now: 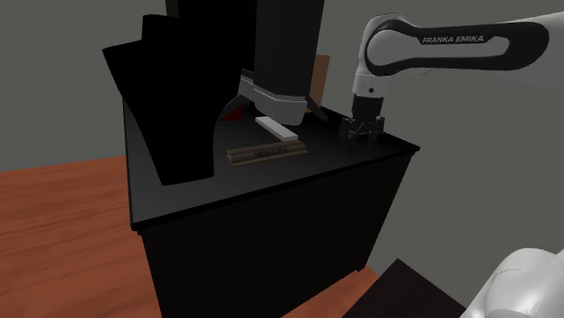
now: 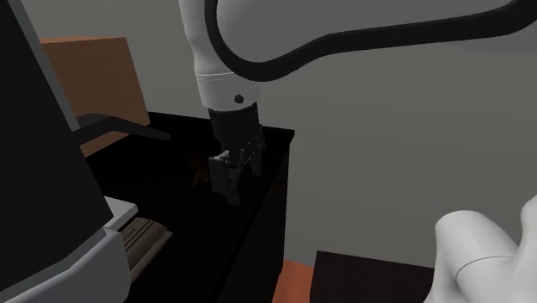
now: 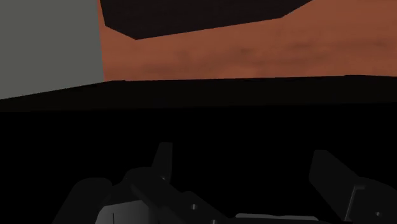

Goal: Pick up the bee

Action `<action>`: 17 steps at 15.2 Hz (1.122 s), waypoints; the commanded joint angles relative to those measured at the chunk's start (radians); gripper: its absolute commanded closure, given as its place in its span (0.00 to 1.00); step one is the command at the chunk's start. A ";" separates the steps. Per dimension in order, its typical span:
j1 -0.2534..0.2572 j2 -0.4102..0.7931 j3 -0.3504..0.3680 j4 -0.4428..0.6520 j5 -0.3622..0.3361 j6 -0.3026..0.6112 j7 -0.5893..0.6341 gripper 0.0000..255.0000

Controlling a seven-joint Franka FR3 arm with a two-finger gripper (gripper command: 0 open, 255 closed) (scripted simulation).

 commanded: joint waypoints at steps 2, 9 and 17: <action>-0.011 0.134 -0.013 0.154 -0.007 -0.040 0.004 0.00; -0.042 0.476 -0.045 0.621 -0.006 -0.213 0.006 0.00; -0.049 0.540 -0.051 0.638 -0.004 -0.176 0.010 0.00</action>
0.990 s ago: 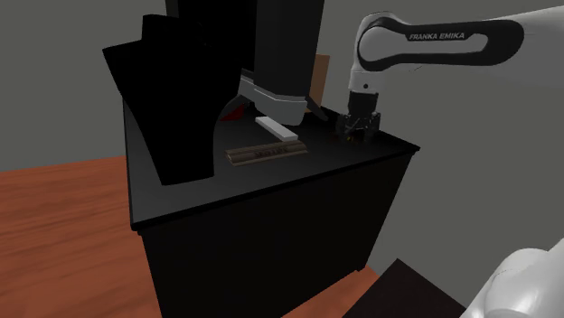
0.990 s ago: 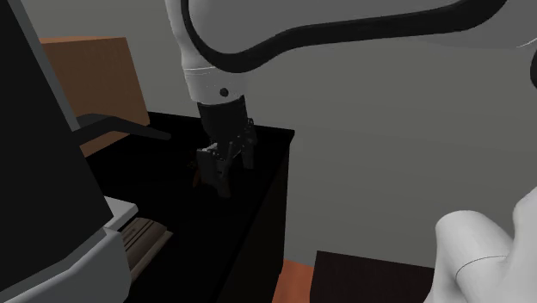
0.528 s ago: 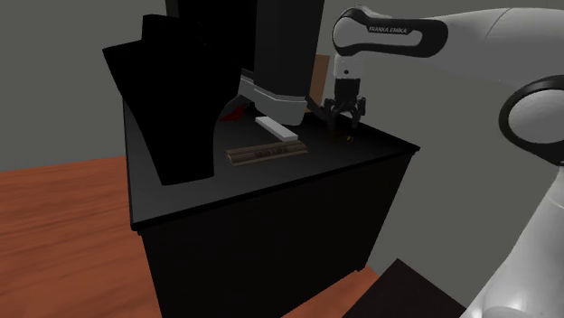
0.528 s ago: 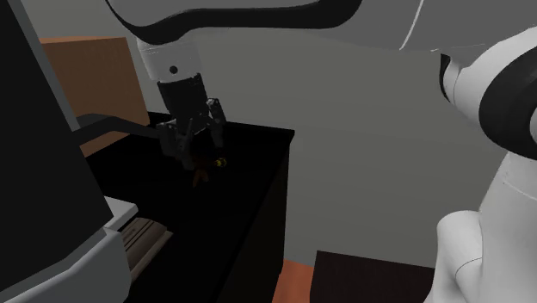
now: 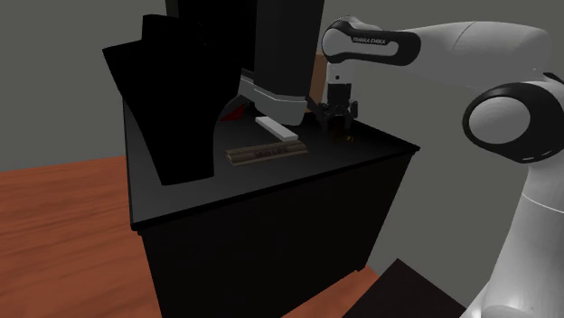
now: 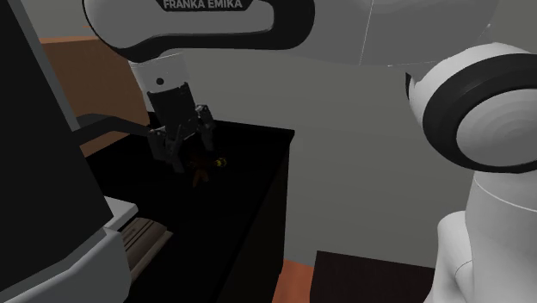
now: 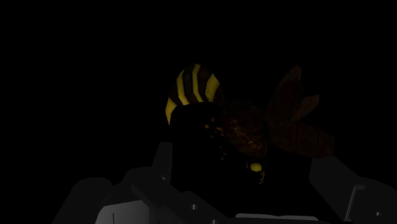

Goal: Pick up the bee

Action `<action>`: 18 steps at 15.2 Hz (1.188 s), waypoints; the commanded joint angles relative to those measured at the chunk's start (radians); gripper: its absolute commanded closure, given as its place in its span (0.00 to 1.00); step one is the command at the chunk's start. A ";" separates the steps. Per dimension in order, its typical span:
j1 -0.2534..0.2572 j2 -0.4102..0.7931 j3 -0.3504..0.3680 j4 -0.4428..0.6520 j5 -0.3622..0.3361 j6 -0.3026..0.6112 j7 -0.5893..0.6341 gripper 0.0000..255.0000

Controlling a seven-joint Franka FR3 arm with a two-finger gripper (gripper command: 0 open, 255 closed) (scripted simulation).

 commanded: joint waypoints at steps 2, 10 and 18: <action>0.001 -0.010 0.001 -0.049 -0.001 0.040 0.003 0.00; 0.002 -0.010 0.001 -0.051 -0.001 0.041 0.004 1.00; -0.001 0.013 0.000 0.052 0.001 -0.038 -0.001 1.00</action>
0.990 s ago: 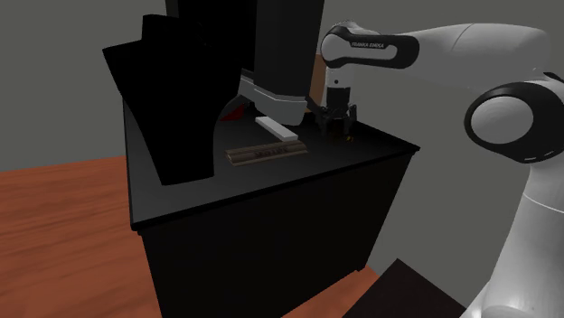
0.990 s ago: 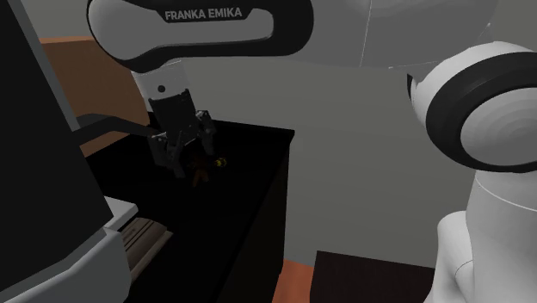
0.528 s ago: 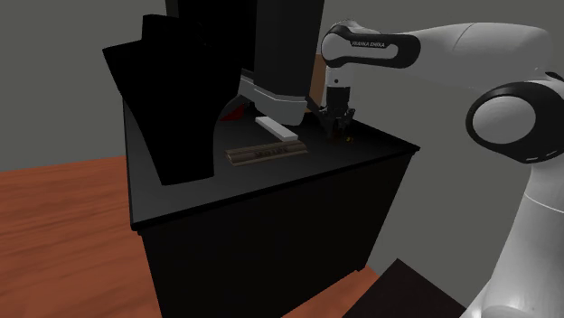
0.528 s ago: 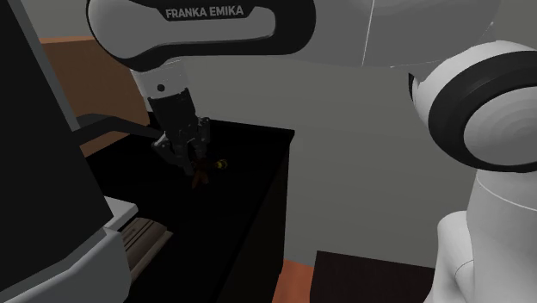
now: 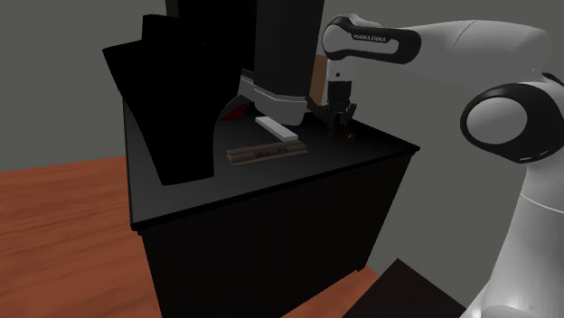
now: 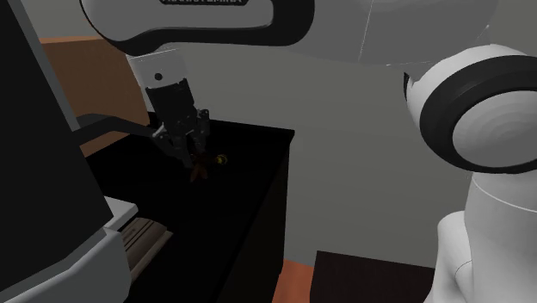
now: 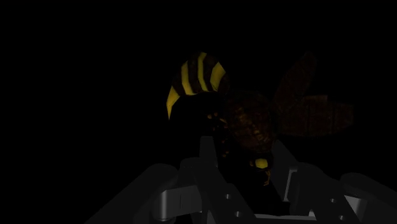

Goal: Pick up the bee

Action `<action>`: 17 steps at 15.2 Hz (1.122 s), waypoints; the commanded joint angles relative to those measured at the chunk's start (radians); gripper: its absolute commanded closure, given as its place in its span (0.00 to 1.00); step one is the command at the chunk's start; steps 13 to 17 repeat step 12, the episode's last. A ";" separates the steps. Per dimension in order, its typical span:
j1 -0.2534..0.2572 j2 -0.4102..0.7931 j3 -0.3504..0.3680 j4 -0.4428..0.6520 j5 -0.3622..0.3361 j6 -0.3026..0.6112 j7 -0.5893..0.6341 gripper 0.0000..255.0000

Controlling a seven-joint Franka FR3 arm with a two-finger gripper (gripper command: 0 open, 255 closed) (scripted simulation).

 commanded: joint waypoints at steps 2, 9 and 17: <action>-0.002 0.016 -0.001 0.064 0.001 -0.048 -0.003 1.00; -0.009 0.078 -0.003 0.254 0.008 -0.176 -0.011 1.00; -0.011 0.093 -0.003 0.292 0.009 -0.200 -0.013 1.00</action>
